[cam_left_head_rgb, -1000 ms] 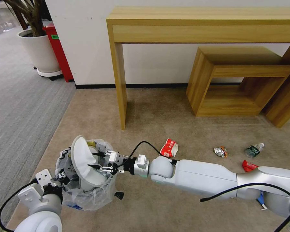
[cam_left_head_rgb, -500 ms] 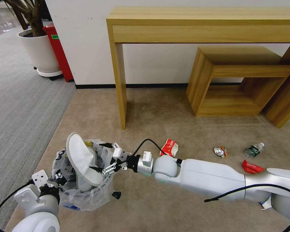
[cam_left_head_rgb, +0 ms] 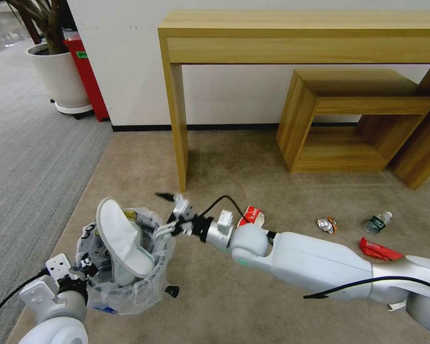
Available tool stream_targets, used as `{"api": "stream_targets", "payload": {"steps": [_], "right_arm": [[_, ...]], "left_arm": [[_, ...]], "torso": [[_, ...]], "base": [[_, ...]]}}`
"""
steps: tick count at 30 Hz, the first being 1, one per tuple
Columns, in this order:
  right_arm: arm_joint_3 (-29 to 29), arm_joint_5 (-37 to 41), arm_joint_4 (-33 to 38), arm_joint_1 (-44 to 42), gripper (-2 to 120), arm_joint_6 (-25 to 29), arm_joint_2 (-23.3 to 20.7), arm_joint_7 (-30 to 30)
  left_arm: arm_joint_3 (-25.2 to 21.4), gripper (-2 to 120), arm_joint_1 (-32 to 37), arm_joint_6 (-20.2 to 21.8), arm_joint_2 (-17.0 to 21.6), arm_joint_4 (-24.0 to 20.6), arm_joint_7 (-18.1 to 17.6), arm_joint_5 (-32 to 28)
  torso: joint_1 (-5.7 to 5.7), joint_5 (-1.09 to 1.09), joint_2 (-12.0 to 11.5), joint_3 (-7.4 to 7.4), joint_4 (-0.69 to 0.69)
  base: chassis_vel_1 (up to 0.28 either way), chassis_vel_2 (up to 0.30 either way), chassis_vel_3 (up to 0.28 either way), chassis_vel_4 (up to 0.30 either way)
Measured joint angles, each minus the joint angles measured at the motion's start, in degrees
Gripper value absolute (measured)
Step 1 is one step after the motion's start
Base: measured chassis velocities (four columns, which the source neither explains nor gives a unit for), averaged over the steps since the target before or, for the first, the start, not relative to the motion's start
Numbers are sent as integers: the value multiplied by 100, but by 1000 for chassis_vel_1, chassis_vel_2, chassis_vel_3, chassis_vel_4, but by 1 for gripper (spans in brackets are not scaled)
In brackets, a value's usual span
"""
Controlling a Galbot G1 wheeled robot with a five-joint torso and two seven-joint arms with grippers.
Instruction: Pick up the trash bin and place the garbage on the floor into it.
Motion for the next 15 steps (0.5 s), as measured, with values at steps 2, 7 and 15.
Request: {"api": "stream_targets", "payload": {"steps": [2, 7, 15], "right_arm": [[486, 239, 223, -182, 100, -99, -140, 186], [1231, 506, 478, -596, 100, -233, -430, 572], [3397, 676, 1062, -2029, 100, -862, -1094, 1776]], "left_arm": [[-3, 1, 18, -9, 11, 9, 3, 25], [-4, 1, 34, -10, 26, 28, 7, 51], [-37, 1, 111, -8, 124, 45, 127, 98]], "torso": [[0, 0, 0, 0, 0], [0, 0, 0, 0, -2], [0, 1, 0, 0, -2]], "base": [[0, 0, 0, 0], [0, 0, 0, 0], [0, 0, 0, 0]]}}
